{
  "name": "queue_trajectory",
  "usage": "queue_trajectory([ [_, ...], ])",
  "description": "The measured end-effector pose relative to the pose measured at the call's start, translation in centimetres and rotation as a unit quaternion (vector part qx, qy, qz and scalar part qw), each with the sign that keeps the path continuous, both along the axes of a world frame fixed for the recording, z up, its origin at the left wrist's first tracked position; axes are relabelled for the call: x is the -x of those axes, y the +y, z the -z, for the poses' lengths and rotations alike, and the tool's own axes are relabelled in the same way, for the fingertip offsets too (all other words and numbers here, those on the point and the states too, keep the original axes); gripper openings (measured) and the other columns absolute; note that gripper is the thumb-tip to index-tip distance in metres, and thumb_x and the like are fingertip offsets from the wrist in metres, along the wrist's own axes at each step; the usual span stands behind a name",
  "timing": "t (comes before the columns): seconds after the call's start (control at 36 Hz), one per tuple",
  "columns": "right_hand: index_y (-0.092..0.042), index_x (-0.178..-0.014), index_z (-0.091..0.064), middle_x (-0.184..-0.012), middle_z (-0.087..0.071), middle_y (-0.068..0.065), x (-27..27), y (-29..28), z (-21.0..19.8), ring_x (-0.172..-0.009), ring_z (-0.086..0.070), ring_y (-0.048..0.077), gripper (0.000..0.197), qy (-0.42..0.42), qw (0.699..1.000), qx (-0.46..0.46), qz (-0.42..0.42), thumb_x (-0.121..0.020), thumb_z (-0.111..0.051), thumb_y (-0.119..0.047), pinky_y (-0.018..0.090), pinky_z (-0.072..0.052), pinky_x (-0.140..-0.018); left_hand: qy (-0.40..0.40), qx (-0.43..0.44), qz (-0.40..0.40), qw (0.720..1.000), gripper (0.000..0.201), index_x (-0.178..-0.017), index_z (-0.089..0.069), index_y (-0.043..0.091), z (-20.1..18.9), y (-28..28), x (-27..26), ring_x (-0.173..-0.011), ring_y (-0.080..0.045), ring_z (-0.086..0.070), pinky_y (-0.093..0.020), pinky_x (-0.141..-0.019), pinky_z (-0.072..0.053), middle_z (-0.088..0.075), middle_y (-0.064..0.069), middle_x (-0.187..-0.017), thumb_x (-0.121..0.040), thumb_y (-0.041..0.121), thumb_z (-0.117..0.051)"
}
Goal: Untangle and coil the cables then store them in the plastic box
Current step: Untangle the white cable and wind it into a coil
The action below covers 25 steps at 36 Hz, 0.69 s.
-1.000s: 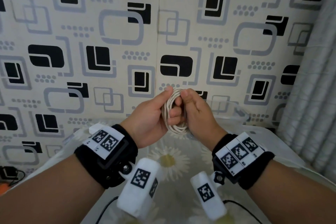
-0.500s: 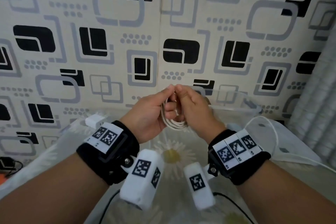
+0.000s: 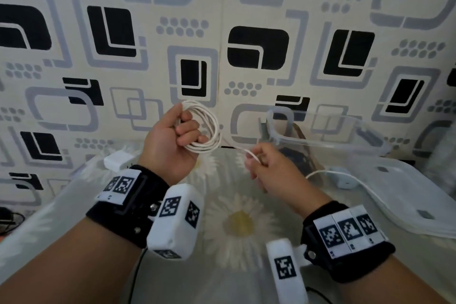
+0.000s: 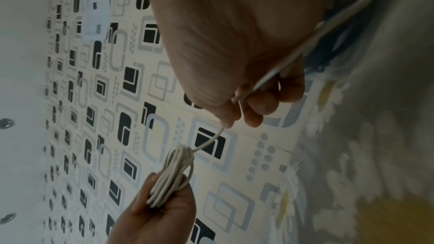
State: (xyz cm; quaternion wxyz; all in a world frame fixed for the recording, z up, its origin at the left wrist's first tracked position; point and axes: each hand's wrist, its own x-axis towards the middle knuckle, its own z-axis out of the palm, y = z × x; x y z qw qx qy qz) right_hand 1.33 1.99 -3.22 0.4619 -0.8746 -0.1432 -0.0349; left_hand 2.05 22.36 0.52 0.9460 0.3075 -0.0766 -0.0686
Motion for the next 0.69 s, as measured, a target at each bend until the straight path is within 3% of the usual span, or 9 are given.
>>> queue_trajectory([
  [0.14,-0.033,-0.095,-0.056,-0.062,-0.047,-0.01,0.6,-0.1,1.0,-0.056,-0.041,0.003,0.009,-0.026,0.993,0.087,-0.071,-0.099,-0.048,-0.03,0.023,-0.037,-0.057,0.04,0.025,-0.031,0.998,0.039,-0.068,-0.041,0.021,1.9,1.3,-1.4,-0.035,-0.006,-0.029,-0.016,-0.051,-0.043,-0.029,0.009,-0.046,-0.1,0.043,-0.039],
  [0.22,-0.035,-0.096,-0.063,-0.058,-0.044,-0.012,0.8,0.1,1.2,-0.053,-0.041,0.001,0.013,-0.047,0.989,0.104,-0.093,-0.098,-0.051,-0.03,0.016,-0.034,-0.053,0.061,0.017,-0.052,0.997,0.04,-0.068,-0.039,0.022,2.6,1.1,-1.7,-0.034,-0.006,-0.028,-0.015,-0.051,-0.043,-0.026,0.009,-0.046,-0.1,0.044,-0.039],
  [0.31,-0.034,-0.097,-0.066,-0.066,-0.052,-0.007,0.9,-0.2,0.9,-0.057,-0.043,0.004,0.015,-0.061,0.989,0.084,-0.102,-0.097,-0.052,-0.029,0.018,-0.036,-0.056,0.048,0.001,-0.062,0.997,0.039,-0.069,-0.038,0.021,2.9,0.5,-1.7,-0.035,-0.006,-0.027,-0.017,-0.053,-0.043,-0.025,0.01,-0.047,-0.1,0.045,-0.04],
  [0.39,-0.032,-0.101,-0.066,-0.07,-0.059,-0.002,1.0,-0.2,0.7,-0.063,-0.051,0.015,0.014,-0.057,0.984,0.111,-0.124,-0.096,-0.053,-0.03,0.03,-0.043,-0.062,0.025,-0.011,-0.036,0.999,0.039,-0.069,-0.037,0.019,3.3,-0.1,-1.4,-0.04,-0.007,-0.031,-0.02,-0.067,-0.036,-0.03,0.008,-0.052,-0.1,0.043,-0.037],
  [0.44,-0.032,-0.111,-0.065,-0.072,-0.06,-0.009,1.2,-0.1,1.0,-0.062,-0.052,0.006,0.019,-0.05,0.977,0.143,-0.147,-0.095,-0.055,-0.027,0.025,-0.045,-0.065,0.006,-0.019,-0.02,1.0,0.036,-0.071,-0.038,0.017,3.7,-0.5,-1.4,-0.045,-0.01,-0.035,-0.024,-0.071,-0.036,-0.034,0.005,-0.057,-0.1,0.036,-0.033],
  [0.5,-0.034,-0.123,-0.061,-0.089,-0.066,-0.014,1.3,-0.1,1.1,-0.071,-0.057,-0.002,0.034,-0.041,0.973,0.159,-0.163,-0.093,-0.055,-0.019,0.015,-0.045,-0.07,-0.007,-0.036,-0.025,0.999,0.033,-0.073,-0.04,0.016,4.0,-0.8,-1.4,-0.049,-0.012,-0.039,-0.027,-0.073,-0.038,-0.037,0.003,-0.061,-0.101,0.03,-0.031],
  [0.56,-0.036,-0.128,-0.059,-0.1,-0.068,-0.014,1.3,-0.3,1.0,-0.077,-0.06,-0.002,0.043,-0.034,0.971,0.158,-0.174,-0.091,-0.054,-0.014,0.015,-0.048,-0.074,-0.019,-0.052,-0.037,0.998,0.031,-0.075,-0.041,0.015,4.2,-0.9,-1.4,-0.052,-0.013,-0.041,-0.029,-0.076,-0.038,-0.039,0.002,-0.063,-0.101,0.026,-0.031],
  [0.61,-0.035,-0.124,-0.062,-0.1,-0.07,-0.011,1.3,-0.3,0.8,-0.079,-0.063,0.002,0.038,-0.043,0.97,0.157,-0.18,-0.092,-0.055,-0.016,0.02,-0.051,-0.077,-0.033,-0.088,-0.054,0.994,0.028,-0.077,-0.041,0.014,4.3,-1.1,-1.4,-0.054,-0.015,-0.042,-0.031,-0.075,-0.039,-0.041,0.0,-0.064,-0.102,0.024,-0.033],
  [0.69,-0.028,-0.103,-0.071,-0.079,-0.067,-0.011,1.4,0.0,0.7,-0.069,-0.059,0.002,0.015,-0.09,0.97,0.145,-0.17,-0.092,-0.062,-0.026,0.021,-0.048,-0.066,-0.044,-0.16,-0.07,0.984,0.024,-0.078,-0.044,0.012,4.6,-1.7,-1.1,-0.056,-0.017,-0.045,-0.034,-0.073,-0.037,-0.045,-0.003,-0.065,-0.101,0.019,-0.037],
])
